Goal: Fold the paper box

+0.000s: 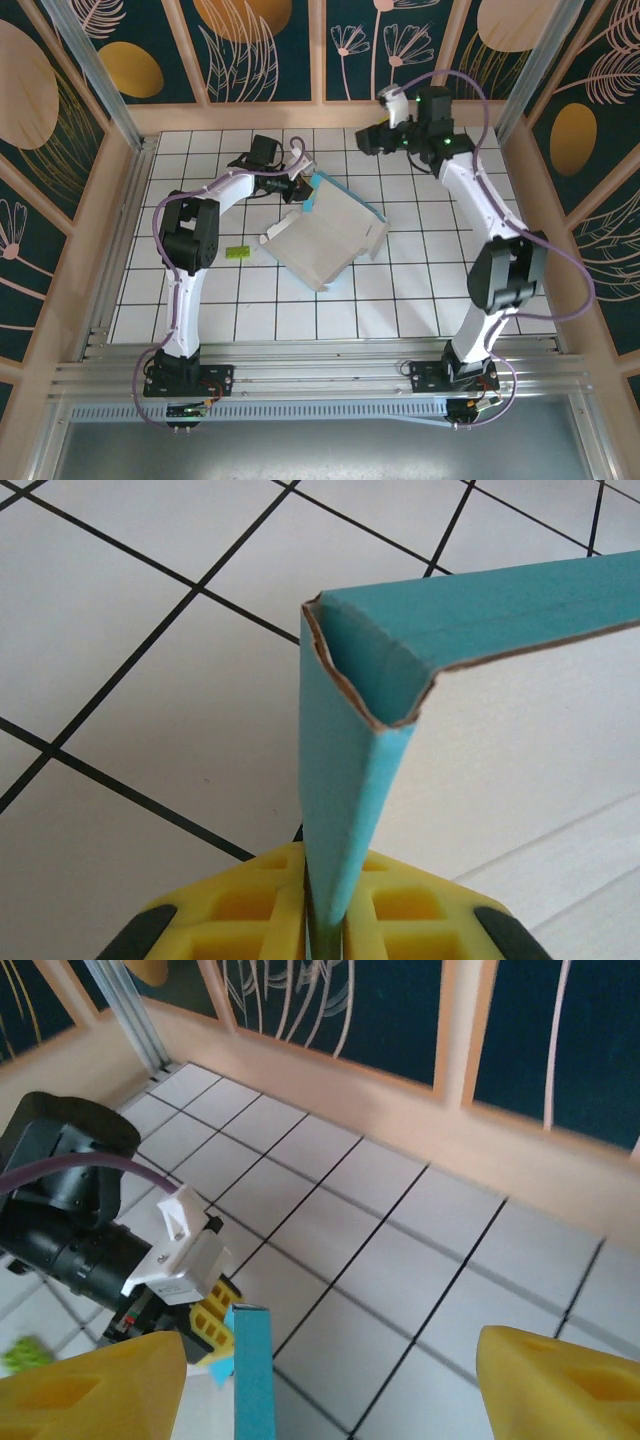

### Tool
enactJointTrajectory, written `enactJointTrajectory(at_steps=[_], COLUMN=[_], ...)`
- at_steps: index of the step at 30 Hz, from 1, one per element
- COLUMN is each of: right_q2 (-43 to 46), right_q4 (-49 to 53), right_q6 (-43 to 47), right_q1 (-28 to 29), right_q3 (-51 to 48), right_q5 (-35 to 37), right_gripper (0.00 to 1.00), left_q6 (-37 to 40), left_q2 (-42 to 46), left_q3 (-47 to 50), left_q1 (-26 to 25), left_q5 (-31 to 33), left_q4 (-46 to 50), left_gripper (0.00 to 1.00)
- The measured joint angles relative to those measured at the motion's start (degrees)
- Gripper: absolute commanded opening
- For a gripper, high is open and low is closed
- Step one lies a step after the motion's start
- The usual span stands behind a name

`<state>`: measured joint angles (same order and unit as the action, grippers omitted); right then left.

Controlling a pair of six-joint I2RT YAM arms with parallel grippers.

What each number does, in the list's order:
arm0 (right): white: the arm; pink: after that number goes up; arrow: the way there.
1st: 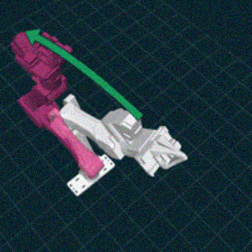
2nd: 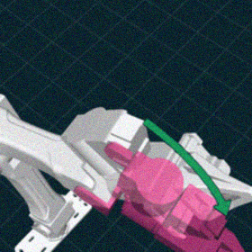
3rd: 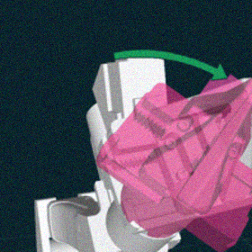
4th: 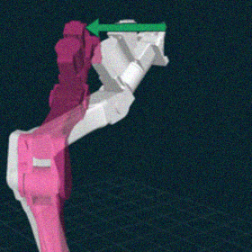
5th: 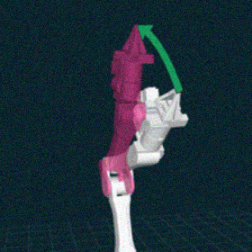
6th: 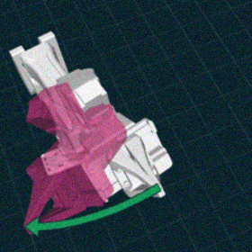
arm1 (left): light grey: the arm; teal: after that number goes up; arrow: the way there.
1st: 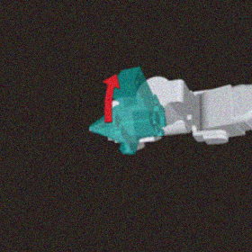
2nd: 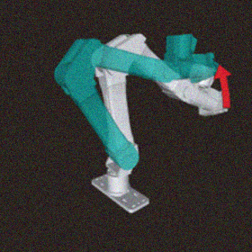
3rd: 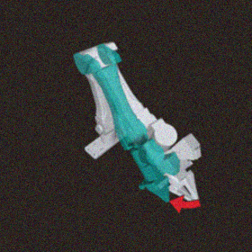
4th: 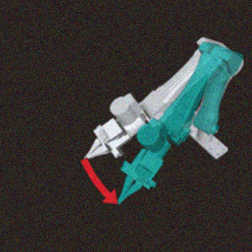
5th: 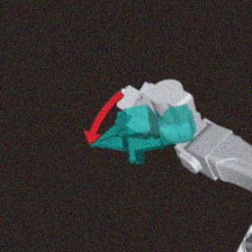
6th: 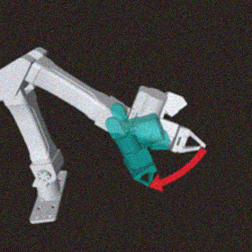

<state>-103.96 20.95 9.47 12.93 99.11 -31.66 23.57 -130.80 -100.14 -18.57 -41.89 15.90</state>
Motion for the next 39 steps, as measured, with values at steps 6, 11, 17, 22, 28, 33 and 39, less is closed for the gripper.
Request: enactJointTrajectory(at_steps=[6, 11, 17, 22, 28, 33, 39], right_q2=[-11.93, -15.21, -15.21, -15.21, -15.21, -15.19, -14.27], right_q4=[6.60, 7.56, 6.27, 6.27, 6.29, 6.45, 6.25], right_q6=[-8.02, -11.82, -13.57, -14.05, -13.29, -11.69, -11.32], right_q1=[-1.01, 0.17, 1.27, 2.16, 3.72, 5.60, 6.73], right_q3=[1.97, -0.48, -3.10, -4.20, -4.20, -4.31, -5.46], right_q5=[-10.25, -15.23, -17.99, -17.92, -16.79, -14.19, -12.31], right_gripper=[0.69, 0.65, 0.49, 0.45, 0.38, 0.38, 0.39], left_q6=[0.02, 0.20, 0.22, 0.90, 2.89, 4.39, 5.16], left_q2=[0.59, 0.59, 0.59, 0.59, 1.40, 2.93, 3.39], left_q3=[0.26, 0.31, 0.31, 0.33, 2.97, 4.74, 5.90], left_q1=[0.00, 0.00, -0.02, -0.20, -0.22, -0.22, -0.22], left_q5=[-0.07, -0.09, -0.09, -0.07, 0.70, 2.78, 4.13], left_q4=[-1.33, -2.05, -2.27, -2.38, -3.37, -3.76, -3.85], left_gripper=[0.13, 0.14, 0.15, 0.24, 0.28, 0.33, 0.37])
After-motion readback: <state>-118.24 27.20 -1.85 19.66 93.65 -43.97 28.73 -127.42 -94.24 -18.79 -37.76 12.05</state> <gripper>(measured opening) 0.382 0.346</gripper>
